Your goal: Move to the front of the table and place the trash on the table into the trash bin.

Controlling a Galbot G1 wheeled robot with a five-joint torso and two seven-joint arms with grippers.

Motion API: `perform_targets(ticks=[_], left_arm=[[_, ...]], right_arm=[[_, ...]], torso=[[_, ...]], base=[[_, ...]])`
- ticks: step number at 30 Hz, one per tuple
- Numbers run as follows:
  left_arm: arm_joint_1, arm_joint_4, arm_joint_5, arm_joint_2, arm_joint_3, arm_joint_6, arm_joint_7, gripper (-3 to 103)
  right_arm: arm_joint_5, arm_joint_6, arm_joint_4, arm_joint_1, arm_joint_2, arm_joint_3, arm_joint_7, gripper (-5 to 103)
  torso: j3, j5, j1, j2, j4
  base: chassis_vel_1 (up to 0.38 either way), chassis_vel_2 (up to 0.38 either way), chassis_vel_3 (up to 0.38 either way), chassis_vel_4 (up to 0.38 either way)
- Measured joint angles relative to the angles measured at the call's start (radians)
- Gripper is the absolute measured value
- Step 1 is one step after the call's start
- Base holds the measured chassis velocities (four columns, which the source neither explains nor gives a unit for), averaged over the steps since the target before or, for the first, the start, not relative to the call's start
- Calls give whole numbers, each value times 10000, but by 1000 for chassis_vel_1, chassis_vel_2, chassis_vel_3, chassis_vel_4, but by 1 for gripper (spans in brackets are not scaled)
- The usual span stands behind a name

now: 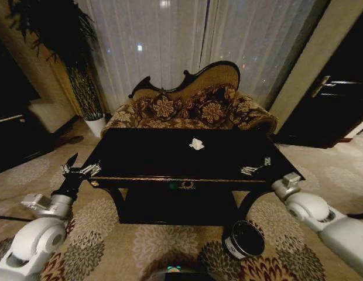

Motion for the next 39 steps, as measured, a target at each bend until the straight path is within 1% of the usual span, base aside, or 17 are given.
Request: perform_targets(ticks=[1, 2, 3, 5, 6, 10, 11, 12, 16, 17, 22, 25, 28, 30, 32, 34, 39], left_arm=[[0, 0, 0, 0, 0, 0, 0, 100], [0, 0, 0, 0, 0, 0, 0, 100], [0, 0, 0, 0, 0, 0, 3, 100], [0, 0, 0, 0, 0, 0, 0, 100], [0, 0, 0, 0, 0, 0, 0, 100], [0, 0, 0, 0, 0, 0, 1, 100], [0, 0, 0, 0, 0, 0, 3, 100], [0, 0, 0, 0, 0, 0, 3, 100], [0, 0, 0, 0, 0, 0, 1, 100], [0, 0, 0, 0, 0, 0, 1, 100], [0, 0, 0, 0, 0, 0, 2, 100], [0, 0, 1, 0, 0, 0, 0, 100], [0, 0, 0, 0, 0, 0, 1, 100], [0, 0, 0, 0, 0, 0, 2, 100], [0, 0, 0, 0, 0, 0, 2, 100], [0, 0, 0, 0, 0, 0, 1, 100], [0, 0, 0, 0, 0, 0, 0, 100]], right_arm=[[0, 0, 0, 0, 0, 0, 0, 100], [154, -126, -43, 769, 34, -753, -52, 100], [231, -188, -67, 1152, 79, -1102, -53, 100], [540, -460, -217, 2617, 378, -2555, 14, 100], [540, -460, -217, 2617, 378, -2555, 14, 100], [577, -641, -649, 4473, 769, -4428, 88, 100], [602, -685, -734, 4903, 836, -4788, 110, 100], [602, -685, -734, 4903, 836, -4788, 110, 100], [704, -819, -1164, 6664, 1048, -6334, 199, 100], [704, -819, -1164, 6664, 1048, -6334, 199, 100], [816, -946, -1662, 7915, 1373, -7643, 249, 100], [816, -955, -1861, 8250, 1504, -8034, 252, 100], [912, -1034, -2257, 9074, 1835, -8777, 343, 100], [942, -1047, -2360, 9333, 1922, -8963, 364, 100], [1040, -1059, -2807, 10320, 2275, -9751, 375, 100], [1050, -1058, -2928, 10504, 2371, -9926, 371, 100], [1108, -1034, -3734, 11203, 3072, -10677, 368, 100]], torso=[[0, 0, 0, 0, 0], [0, 0, 0, 1, 0], [0, -1, -1, 0, 2], [-1, 4, -1, 0, 5], [-1, 4, -1, 0, 5], [0, 4, -1, 0, 2], [0, 1, 0, 0, 2], [0, 1, 0, 0, 2], [-1, -2, -1, 1, 4], [-1, -2, -1, 1, 4], [0, -1, -1, 2, 3], [-1, 1, -1, 2, 2], [-1, 3, -2, 1, 1], [-1, 4, -2, 1, 3], [-1, -1, -1, 2, 3], [-1, -1, -1, 2, 3], [-1, 0, -1, 1, 3]], base=[[0, 0, 0, 0], [0, 0, 0, 0], [0, 0, 0, 0], [0, 0, 0, 0], [0, 0, 0, 0], [0, 0, 0, 0], [0, 0, 0, 0], [0, 0, 0, 0], [0, 0, 0, 0], [0, 0, 0, 0], [0, 0, 0, 0], [0, 0, 0, 0], [0, 0, 0, 0], [0, 0, 0, 0], [0, 0, 0, 0], [0, 0, 0, 0], [0, 0, 0, 0]])
